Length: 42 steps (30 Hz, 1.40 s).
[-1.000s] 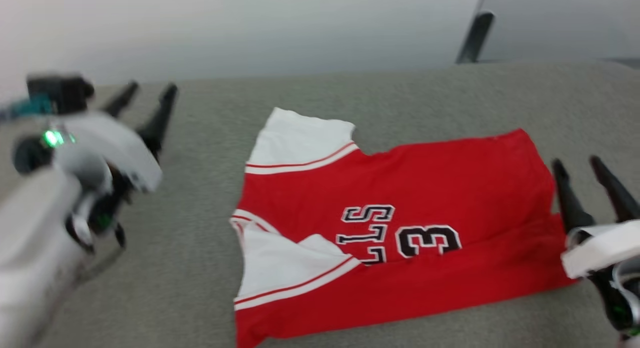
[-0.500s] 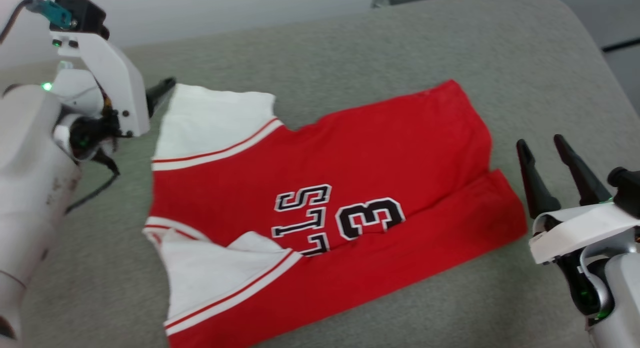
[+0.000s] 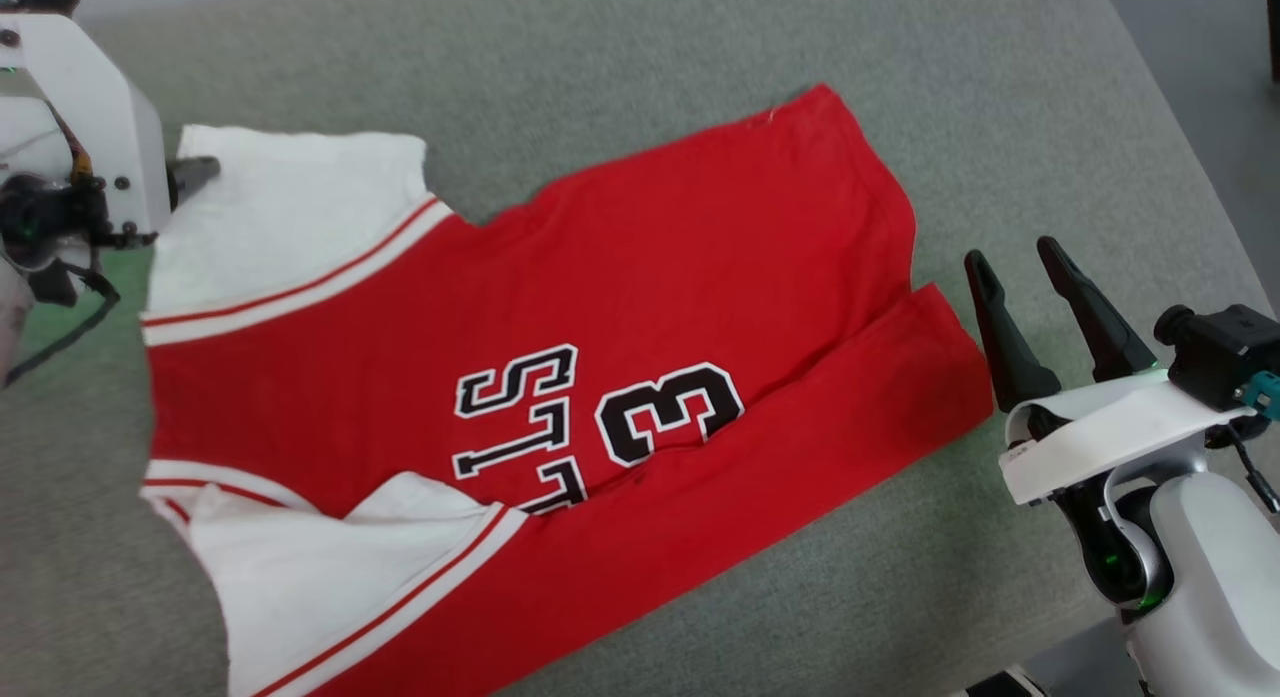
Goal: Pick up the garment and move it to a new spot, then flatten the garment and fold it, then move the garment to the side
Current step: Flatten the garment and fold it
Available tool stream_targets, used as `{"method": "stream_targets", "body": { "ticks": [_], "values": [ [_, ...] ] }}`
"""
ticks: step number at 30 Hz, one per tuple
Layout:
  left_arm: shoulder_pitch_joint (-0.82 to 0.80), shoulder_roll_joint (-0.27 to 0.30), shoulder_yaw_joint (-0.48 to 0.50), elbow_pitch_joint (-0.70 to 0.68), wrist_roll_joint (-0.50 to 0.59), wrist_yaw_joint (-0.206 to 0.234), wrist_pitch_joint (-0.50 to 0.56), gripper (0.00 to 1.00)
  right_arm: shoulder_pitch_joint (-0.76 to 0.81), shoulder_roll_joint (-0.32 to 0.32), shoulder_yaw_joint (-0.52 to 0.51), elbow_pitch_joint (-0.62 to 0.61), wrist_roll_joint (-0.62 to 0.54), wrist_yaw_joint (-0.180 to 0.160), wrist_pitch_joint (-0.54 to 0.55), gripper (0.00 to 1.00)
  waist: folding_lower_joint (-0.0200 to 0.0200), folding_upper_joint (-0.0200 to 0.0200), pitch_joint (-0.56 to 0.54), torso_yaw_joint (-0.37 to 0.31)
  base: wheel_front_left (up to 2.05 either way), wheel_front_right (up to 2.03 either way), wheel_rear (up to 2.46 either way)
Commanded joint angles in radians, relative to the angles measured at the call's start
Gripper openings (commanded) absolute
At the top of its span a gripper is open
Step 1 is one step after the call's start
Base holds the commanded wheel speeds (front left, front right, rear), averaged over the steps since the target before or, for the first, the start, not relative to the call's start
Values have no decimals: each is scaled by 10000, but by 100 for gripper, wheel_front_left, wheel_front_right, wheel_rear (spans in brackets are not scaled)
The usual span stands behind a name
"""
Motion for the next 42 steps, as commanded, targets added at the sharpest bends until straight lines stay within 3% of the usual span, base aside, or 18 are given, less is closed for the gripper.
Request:
{"method": "stream_targets", "body": {
  "ticks": [1, 8, 10, 12, 13, 20, 29, 33, 42],
  "values": [
    [-15, -19, -12, 102, -112, -23, 164, 100, -110, 47, 44, 49, 59, -11, -95, 100, 0, -1, 592, -383, 0, 0, 0],
    [401, -460, 20, 180, -930, -35, 1300, 100, -324, -57, 12, 283, 137, -11, -246, 100, 0, -1, 651, -239, 0, 0, 0],
    [482, -598, -54, -25, -1115, -40, 1678, 47, -440, -106, 130, 315, 152, -11, -210, 100, 0, -1, 671, -144, 0, 0, 0],
    [462, -621, -115, -189, -1202, -46, 1852, 11, -688, -209, 234, 342, 120, -11, -122, 100, 0, -1, 702, -52, 0, 0, 0],
    [456, -631, -166, -295, -1222, -46, 1926, 0, -843, -238, 314, 359, 141, -11, -61, 100, 0, -1, 714, -10, 0, 0, 0],
    [154, -634, -412, -1018, -1140, -38, 1489, 0, -2664, -549, 1106, 1075, 455, -11, 1123, 100, 0, -1, 846, 427, 0, 0, 0],
    [-304, -909, -774, -1699, -1218, -36, 1110, 0, -5699, -989, 2735, 3578, 1388, -11, 4677, 100, 0, -1, 1102, 1286, 0, 0, 0],
    [-408, -965, -1011, -1972, -1292, -26, 1038, 0, -6503, -1265, 3211, 4446, 2004, -11, 5742, 100, 0, -1, 1163, 1639, 0, 0, 0],
    [-651, -1063, -1381, -2427, -1550, -5, 829, 0, -7216, -1541, 3818, 5708, 2848, -11, 6395, 100, 0, -1, 1239, 2112, 0, 0, 0]
  ]
}}
